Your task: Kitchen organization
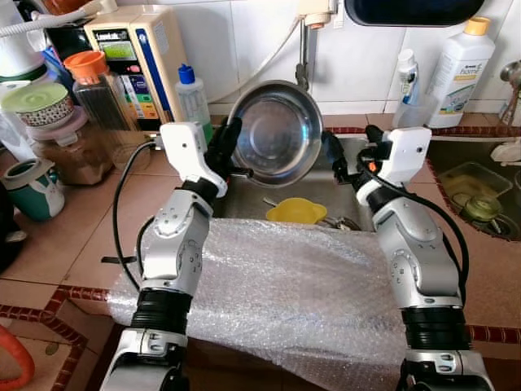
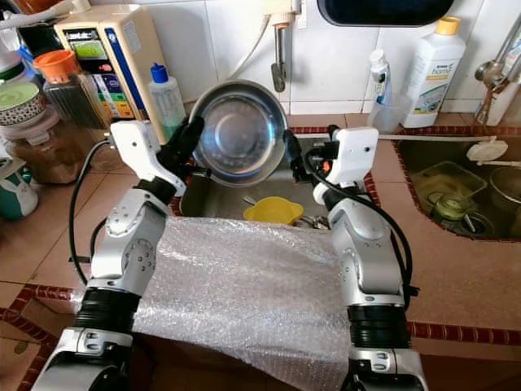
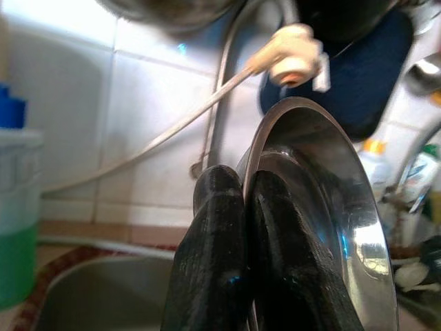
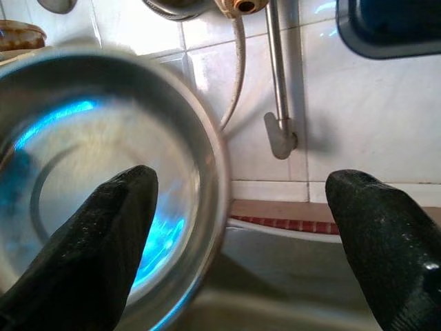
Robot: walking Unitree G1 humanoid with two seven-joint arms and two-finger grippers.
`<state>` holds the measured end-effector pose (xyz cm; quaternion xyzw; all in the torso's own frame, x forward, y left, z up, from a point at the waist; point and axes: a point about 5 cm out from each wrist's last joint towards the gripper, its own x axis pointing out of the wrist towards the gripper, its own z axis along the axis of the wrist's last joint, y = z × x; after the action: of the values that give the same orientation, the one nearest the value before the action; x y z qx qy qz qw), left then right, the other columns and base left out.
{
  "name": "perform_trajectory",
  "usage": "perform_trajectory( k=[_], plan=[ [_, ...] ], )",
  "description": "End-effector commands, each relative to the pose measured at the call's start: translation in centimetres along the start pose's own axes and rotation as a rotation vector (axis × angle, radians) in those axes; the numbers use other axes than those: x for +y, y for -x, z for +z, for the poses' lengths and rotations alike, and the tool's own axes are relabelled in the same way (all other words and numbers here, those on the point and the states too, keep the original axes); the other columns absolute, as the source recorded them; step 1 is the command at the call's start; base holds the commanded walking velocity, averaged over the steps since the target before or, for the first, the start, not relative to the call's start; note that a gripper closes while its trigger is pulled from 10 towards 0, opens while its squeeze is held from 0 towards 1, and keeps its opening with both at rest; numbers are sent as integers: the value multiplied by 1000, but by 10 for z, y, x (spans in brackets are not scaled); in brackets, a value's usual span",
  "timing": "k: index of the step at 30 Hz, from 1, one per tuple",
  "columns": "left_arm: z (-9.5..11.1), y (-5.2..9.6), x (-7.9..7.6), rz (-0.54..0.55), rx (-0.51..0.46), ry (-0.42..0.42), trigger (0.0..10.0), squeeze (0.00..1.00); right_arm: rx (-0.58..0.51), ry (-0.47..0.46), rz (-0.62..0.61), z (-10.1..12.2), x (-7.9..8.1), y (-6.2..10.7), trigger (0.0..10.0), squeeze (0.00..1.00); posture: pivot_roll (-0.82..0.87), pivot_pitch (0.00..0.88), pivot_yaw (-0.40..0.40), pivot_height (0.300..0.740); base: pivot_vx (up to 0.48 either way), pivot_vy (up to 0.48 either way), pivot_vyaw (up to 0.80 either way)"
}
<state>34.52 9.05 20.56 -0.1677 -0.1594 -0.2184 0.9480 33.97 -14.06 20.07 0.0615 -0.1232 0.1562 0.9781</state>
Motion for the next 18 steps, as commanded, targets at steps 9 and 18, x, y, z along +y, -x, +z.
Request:
perform_trajectory(
  k=[9,18],
  plan=[
    [10,-3,-11,-34,-41,40,10000,0,21,-13,2,-3,1,-9,0,0,4,0,102,740,0,0,0],
    [9,-1,-16,-44,-37,81,10000,0,18,-45,0,-4,4,-23,0,0,8,0,91,740,0,0,0]
  ],
)
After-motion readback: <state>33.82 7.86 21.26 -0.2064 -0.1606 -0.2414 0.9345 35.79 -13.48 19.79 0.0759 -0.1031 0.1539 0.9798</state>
